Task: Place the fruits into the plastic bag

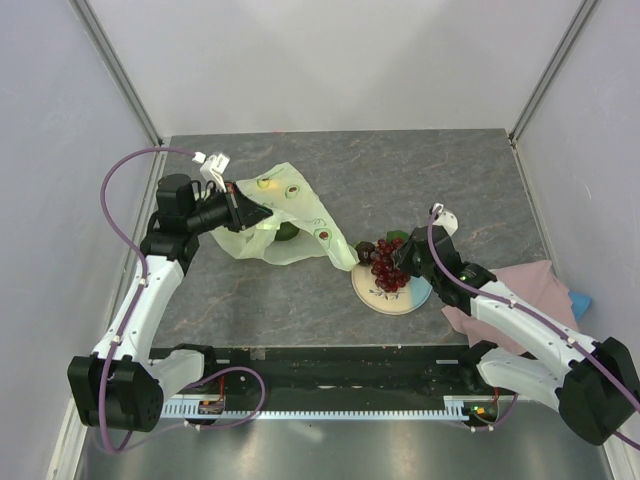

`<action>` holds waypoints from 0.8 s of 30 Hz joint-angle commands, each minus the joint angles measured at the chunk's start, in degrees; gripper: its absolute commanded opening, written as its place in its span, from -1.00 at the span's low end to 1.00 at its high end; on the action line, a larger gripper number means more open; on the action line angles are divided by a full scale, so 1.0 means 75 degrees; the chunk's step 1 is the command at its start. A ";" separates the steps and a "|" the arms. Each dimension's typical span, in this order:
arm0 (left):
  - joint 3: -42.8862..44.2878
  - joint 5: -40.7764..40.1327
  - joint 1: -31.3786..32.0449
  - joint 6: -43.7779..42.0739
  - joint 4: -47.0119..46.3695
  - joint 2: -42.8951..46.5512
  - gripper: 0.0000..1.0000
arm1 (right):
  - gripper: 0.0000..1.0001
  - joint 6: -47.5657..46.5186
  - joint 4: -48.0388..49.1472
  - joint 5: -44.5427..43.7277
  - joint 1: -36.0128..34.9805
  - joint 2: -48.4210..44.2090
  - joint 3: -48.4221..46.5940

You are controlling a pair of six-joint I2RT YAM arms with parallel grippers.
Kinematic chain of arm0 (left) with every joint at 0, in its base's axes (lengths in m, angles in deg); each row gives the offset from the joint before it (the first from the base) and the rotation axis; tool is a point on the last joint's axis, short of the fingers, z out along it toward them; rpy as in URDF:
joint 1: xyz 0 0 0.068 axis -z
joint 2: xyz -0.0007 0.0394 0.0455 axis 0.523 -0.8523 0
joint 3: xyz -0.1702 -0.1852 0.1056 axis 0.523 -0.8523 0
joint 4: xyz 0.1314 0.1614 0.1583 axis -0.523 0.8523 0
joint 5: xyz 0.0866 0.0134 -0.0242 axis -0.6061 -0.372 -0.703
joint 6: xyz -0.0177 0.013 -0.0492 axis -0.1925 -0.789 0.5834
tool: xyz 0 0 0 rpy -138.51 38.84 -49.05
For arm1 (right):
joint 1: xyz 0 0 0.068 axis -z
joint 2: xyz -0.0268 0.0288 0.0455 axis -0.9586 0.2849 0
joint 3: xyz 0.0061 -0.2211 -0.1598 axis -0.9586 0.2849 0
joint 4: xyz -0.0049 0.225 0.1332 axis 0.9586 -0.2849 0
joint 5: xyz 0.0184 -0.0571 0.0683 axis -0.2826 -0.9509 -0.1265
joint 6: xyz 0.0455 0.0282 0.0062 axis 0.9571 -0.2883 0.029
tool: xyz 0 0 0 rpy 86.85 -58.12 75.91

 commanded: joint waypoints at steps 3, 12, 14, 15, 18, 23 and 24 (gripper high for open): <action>0.0170 0.0044 -0.0036 0.0038 -0.0123 0.0086 -0.97 | -0.79 0.0067 0.0004 0.0093 0.0025 -0.0360 -0.0009; 0.0182 0.0056 -0.0036 0.0038 -0.0111 0.0121 -0.97 | -1.00 0.0090 -0.0359 0.0222 0.0025 -0.1005 -0.0161; 0.0170 0.0056 -0.0036 0.0038 -0.0123 0.0110 -0.97 | -1.00 0.0079 -0.0383 0.0315 0.0025 -0.1087 -0.0173; 0.0170 0.0056 -0.0036 0.0038 -0.0100 0.0121 -0.97 | -1.00 0.0079 -0.0395 0.0339 0.0025 -0.1157 -0.0173; 0.0170 0.0056 -0.0036 0.0038 -0.0111 0.0110 -0.97 | -1.00 0.0044 -0.0430 0.0468 0.0025 -0.1321 -0.0161; 0.0182 0.0044 -0.0036 0.0038 -0.0123 0.0121 -0.97 | -1.00 0.0020 -0.0582 0.0574 0.0036 -0.1708 -0.0231; 0.0170 0.0044 -0.0036 0.0049 -0.0111 0.0133 -0.97 | -1.00 -0.0015 -0.0582 0.0643 0.0013 -0.1778 -0.0301</action>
